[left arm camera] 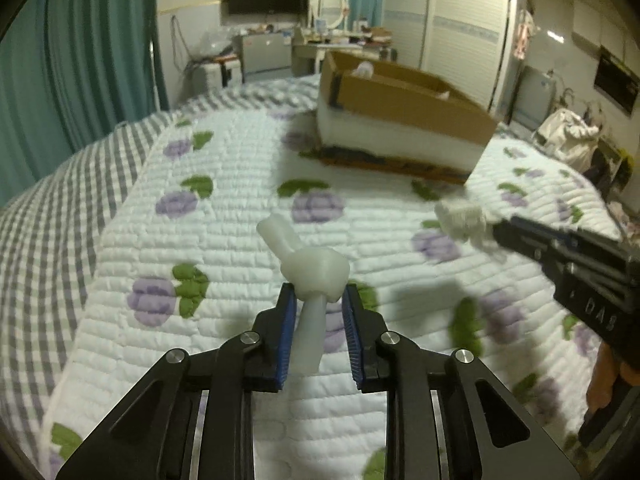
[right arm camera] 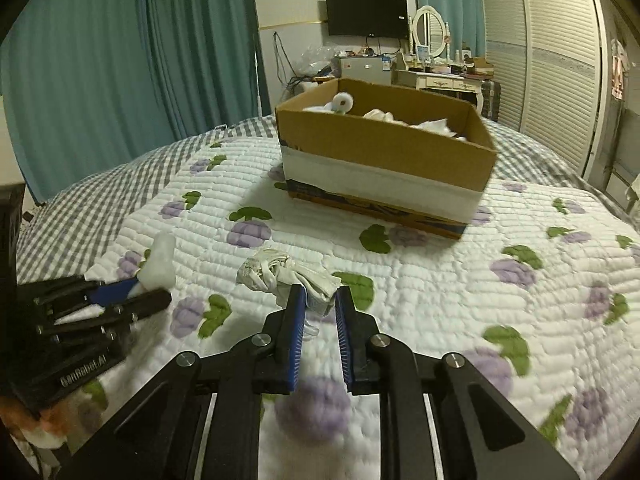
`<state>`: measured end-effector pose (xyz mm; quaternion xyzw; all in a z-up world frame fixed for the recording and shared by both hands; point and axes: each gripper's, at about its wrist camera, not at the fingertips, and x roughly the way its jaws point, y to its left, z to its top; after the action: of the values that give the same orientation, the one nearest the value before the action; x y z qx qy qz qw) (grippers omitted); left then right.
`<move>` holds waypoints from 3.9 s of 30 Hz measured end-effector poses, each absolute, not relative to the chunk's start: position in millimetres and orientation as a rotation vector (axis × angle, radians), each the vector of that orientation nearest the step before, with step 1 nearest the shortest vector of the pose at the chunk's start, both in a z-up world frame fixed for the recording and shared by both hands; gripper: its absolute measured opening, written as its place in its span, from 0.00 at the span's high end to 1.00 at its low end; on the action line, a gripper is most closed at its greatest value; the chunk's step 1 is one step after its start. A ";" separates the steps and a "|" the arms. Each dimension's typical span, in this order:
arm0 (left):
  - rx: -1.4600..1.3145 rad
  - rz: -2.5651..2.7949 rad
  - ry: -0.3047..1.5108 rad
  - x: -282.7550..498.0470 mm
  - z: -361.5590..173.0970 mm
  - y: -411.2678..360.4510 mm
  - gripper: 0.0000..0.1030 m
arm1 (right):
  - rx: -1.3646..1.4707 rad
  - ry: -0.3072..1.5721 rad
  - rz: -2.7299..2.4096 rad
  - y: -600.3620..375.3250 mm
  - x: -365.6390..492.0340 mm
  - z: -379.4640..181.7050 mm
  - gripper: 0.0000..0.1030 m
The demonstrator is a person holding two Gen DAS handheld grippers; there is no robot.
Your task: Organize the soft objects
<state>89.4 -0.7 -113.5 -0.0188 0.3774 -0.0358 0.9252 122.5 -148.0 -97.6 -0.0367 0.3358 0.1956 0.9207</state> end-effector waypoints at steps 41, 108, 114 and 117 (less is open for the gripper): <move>0.140 -0.143 0.608 345.1 -32.4 -79.5 0.78 | -0.121 0.526 0.315 -180.6 351.3 13.8 0.85; 0.020 0.017 0.302 89.7 20.4 -16.6 0.13 | -0.030 0.345 0.206 -178.0 116.0 40.4 0.07; 0.020 0.023 0.301 84.9 18.3 -15.0 0.13 | -0.039 0.327 0.200 -175.6 110.8 45.8 0.07; 0.017 0.022 0.304 84.7 16.5 -14.0 0.13 | -0.042 0.328 0.198 -174.7 110.7 45.2 0.07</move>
<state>84.7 -14.0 16.5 0.0083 0.1515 0.0108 0.9884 110.7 -174.7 45.2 -0.0207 0.1628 0.0985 0.9815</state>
